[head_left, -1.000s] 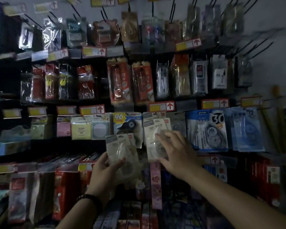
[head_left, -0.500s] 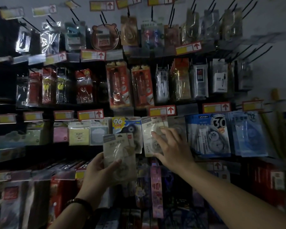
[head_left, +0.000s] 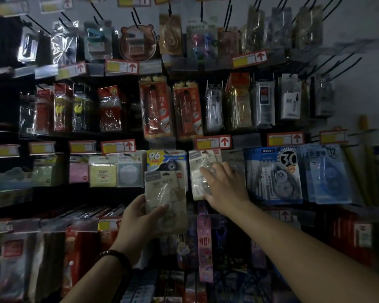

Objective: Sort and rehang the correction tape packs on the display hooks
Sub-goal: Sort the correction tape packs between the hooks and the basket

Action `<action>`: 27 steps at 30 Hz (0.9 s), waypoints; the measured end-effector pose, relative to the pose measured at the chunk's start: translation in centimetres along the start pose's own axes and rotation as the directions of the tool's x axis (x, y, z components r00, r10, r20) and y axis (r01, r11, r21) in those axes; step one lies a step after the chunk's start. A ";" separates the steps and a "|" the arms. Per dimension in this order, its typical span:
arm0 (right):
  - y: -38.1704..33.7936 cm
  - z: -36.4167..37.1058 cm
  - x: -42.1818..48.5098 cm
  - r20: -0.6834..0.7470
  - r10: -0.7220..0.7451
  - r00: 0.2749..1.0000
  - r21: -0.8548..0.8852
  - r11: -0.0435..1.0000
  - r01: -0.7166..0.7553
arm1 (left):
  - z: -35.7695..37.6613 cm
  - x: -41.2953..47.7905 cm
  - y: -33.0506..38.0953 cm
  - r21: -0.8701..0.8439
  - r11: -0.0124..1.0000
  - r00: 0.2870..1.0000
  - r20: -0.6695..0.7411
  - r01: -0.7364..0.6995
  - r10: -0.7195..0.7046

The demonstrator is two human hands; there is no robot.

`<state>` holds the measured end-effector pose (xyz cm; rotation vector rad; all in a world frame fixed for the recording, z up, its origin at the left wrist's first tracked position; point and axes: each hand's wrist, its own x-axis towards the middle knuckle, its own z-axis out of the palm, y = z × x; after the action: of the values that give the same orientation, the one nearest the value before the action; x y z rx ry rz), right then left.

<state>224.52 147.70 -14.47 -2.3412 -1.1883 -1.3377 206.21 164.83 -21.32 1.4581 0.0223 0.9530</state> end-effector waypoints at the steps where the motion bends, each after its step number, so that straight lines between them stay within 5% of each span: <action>1: -0.1 -0.1 0.0 0.011 0.006 1.000 0.008 1.000 -0.006 | 0.2 0.1 0.0 0.000 1.000 1.000 -0.002 0.003 -0.003; 5: -0.5 -0.8 -1.0 -0.049 -0.010 0.999 0.100 0.995 0.015 | 1.2 0.6 -0.4 -0.001 1.000 1.000 -0.010 0.022 -0.022; 11: -1.2 -1.6 -4.5 -0.089 -0.263 0.961 0.316 0.907 0.278 | 3.0 1.2 -0.6 -0.037 0.999 0.999 0.028 0.025 -0.024; 18: -0.7 -1.6 -6.1 -0.171 -0.358 0.918 0.255 0.884 0.392 | 4.9 1.0 -0.5 -0.040 0.998 0.998 0.048 0.045 -0.043; 24: -0.4 -1.1 -5.8 -0.163 -0.321 0.933 0.206 0.914 0.350 | 5.8 0.5 0.4 -0.001 0.998 0.997 0.046 0.061 -0.061; 27: 0.0 -0.6 -5.2 -0.135 -0.260 0.956 0.184 0.941 0.282 | 6.1 -0.2 1.0 0.177 0.984 1.000 0.000 0.021 -0.022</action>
<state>222.71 144.53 -18.23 -1.9933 -1.5769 -1.3336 208.87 159.57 -19.46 1.6189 0.1237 0.9505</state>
